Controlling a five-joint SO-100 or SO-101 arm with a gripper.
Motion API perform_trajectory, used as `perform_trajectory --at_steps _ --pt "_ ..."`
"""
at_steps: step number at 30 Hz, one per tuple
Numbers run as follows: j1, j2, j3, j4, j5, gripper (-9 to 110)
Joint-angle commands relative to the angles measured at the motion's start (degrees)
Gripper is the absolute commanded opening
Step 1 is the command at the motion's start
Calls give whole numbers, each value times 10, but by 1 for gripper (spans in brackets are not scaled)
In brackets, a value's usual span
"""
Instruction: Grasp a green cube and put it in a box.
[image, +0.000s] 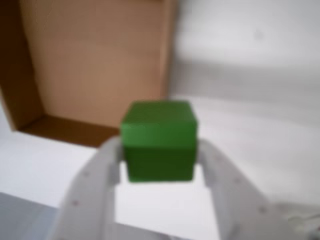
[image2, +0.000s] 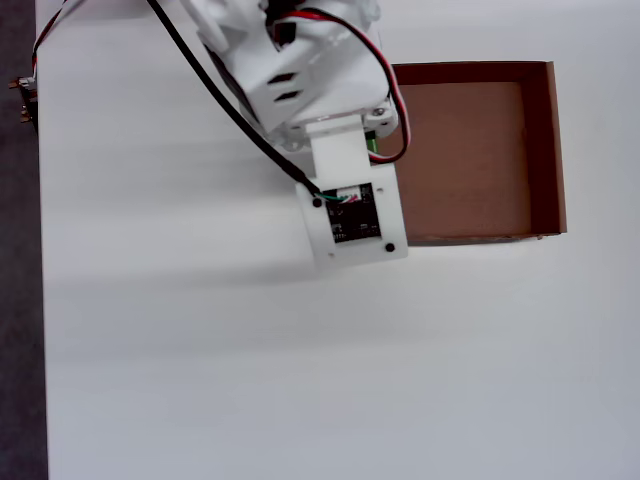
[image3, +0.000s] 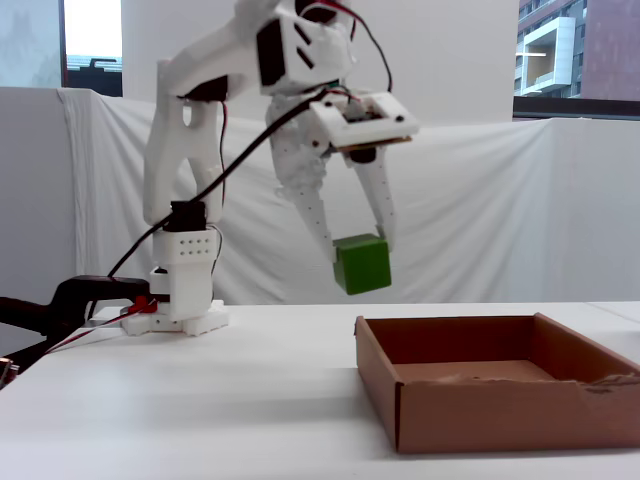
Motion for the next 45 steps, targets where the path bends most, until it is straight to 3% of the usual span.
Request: perform_trajectory --at_steps 1,16,45 --pt "-12 -15 -54 3 3 16" --pt "-77 -117 -164 20 15 16" --pt "-84 -283 -246 20 25 16"
